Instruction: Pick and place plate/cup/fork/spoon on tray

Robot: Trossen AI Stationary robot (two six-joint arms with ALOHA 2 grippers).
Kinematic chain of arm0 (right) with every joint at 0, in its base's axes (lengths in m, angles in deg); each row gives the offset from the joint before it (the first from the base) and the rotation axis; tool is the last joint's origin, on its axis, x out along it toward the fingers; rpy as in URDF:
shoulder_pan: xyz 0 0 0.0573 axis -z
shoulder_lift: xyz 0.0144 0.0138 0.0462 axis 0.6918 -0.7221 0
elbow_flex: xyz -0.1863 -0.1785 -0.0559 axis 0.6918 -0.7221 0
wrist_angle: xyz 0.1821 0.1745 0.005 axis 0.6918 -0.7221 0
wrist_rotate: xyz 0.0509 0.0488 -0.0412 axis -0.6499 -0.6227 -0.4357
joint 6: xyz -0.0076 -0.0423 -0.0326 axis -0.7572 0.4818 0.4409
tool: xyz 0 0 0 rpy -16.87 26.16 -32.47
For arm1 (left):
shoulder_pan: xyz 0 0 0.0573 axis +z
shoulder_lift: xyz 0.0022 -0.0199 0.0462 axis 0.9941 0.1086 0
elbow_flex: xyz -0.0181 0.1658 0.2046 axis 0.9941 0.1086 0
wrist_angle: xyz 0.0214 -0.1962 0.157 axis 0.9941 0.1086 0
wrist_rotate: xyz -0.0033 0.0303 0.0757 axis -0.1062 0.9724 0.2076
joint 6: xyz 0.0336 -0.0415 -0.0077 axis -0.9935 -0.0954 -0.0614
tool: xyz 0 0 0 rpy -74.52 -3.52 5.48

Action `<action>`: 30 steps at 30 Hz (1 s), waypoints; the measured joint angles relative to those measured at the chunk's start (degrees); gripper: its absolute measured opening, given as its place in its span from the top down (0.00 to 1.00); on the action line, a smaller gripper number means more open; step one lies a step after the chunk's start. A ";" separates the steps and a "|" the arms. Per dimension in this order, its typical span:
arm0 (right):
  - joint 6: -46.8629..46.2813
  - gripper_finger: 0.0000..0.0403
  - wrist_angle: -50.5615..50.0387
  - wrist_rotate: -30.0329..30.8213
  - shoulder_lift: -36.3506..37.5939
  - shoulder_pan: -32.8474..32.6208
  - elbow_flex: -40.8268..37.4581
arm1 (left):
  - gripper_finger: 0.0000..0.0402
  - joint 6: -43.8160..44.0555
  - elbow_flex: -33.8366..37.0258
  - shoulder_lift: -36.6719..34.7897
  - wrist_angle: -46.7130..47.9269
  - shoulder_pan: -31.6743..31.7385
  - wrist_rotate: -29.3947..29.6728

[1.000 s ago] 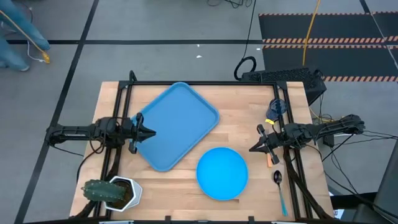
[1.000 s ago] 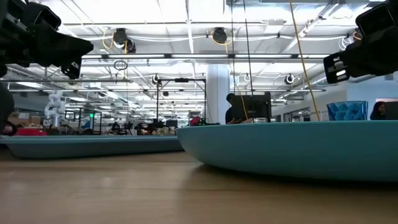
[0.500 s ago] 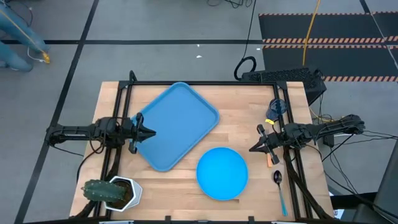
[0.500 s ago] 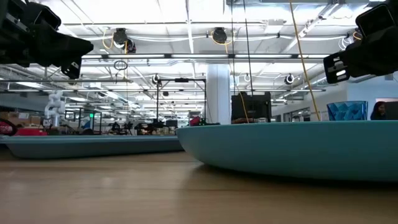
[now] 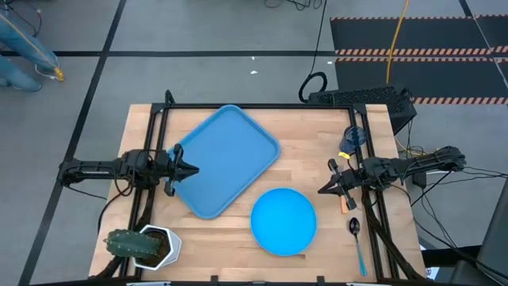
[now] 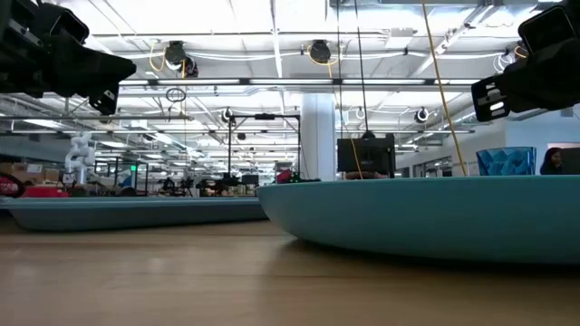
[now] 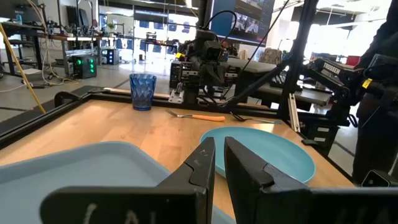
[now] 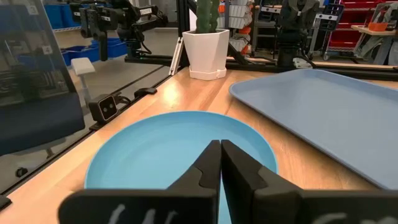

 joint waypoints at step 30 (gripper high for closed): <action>18.04 0.99 1.27 6.10 0.02 0.01 0.00 | 0.91 1.82 0.00 0.00 -6.95 0.03 10.62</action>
